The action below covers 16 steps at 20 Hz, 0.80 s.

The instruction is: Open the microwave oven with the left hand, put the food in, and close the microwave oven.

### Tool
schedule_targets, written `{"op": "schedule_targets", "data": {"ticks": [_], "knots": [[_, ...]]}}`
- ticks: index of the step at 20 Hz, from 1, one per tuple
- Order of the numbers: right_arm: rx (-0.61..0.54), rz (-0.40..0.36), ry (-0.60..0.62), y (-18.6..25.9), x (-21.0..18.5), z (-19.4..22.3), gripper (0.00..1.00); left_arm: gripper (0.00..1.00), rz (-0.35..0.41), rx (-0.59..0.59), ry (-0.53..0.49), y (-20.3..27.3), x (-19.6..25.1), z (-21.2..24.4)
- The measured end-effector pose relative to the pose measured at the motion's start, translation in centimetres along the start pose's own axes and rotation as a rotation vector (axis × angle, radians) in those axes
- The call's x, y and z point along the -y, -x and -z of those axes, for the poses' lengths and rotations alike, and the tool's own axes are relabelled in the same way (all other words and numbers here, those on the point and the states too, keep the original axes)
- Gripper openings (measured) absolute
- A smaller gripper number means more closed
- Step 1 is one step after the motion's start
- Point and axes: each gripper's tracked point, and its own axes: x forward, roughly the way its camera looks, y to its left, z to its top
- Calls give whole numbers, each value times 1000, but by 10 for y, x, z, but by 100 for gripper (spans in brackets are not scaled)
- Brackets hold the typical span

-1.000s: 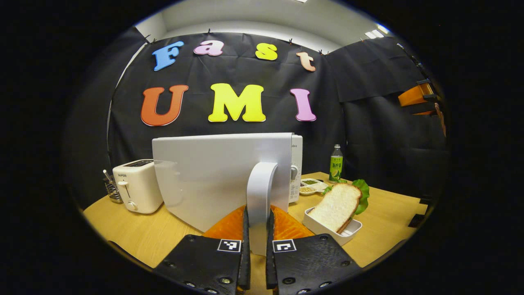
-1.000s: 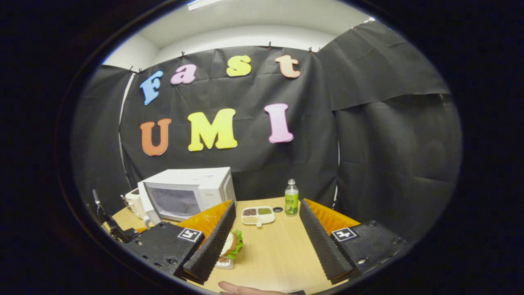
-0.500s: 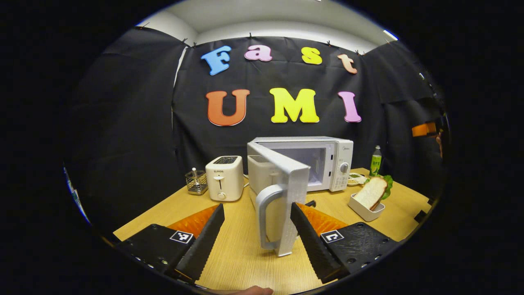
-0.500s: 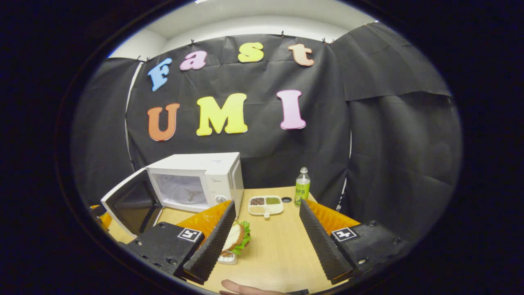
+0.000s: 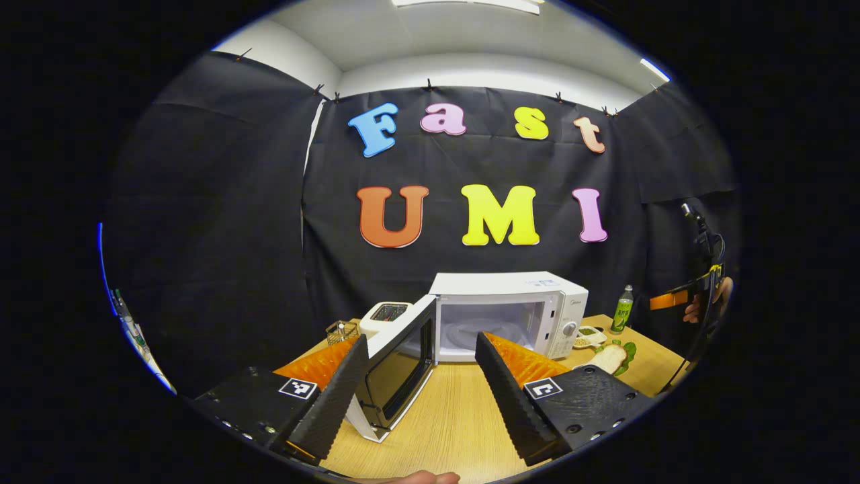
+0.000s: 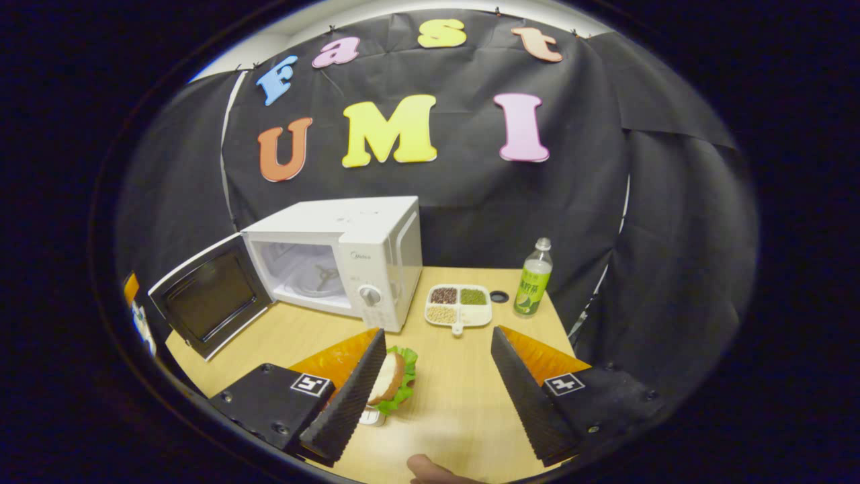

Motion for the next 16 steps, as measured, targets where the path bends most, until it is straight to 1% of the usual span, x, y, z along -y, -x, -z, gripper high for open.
{"op": "schedule_targets", "data": {"ticks": [1, 2, 3, 6, 7, 8, 9, 12, 13, 14, 15, 16], "knots": [[-30, -52, 11, -7, -8, 3, 100, 96, -4, 15, -3, -2, 2, -9], [-65, -88, 29, -13, -11, 7, 93, 96, -5, 30, -7, -2, 6, -16], [-99, -112, 41, -20, -10, 12, 100, 96, -7, 45, -14, -2, 10, -25], [-214, -181, 31, -43, -8, 31, 100, 95, -33, 66, -2, -3, 14, -42], [-259, -224, 20, -50, -11, 40, 100, 96, -31, 69, 0, -2, 19, -45], [-306, -261, -2, -57, -11, 49, 88, 96, -32, 79, -3, 0, 22, -52], [-351, -296, -31, -61, -12, 58, 86, 96, -34, 88, -11, 1, 25, -56], [-460, -443, -160, -74, -27, 72, 84, 96, -37, 108, -30, 3, 38, -64], [-499, -487, -209, -76, -32, 77, 93, 95, -34, 110, -28, 3, 42, -65], [-530, -511, -239, -79, -32, 81, 82, 95, -29, 110, -22, 4, 46, -66], [-555, -522, -252, -85, -31, 86, 92, 95, -27, 110, -15, 4, 50, -66], [-577, -535, -260, -89, -30, 92, 90, 95, -25, 111, -8, 4, 51, -66]]}}
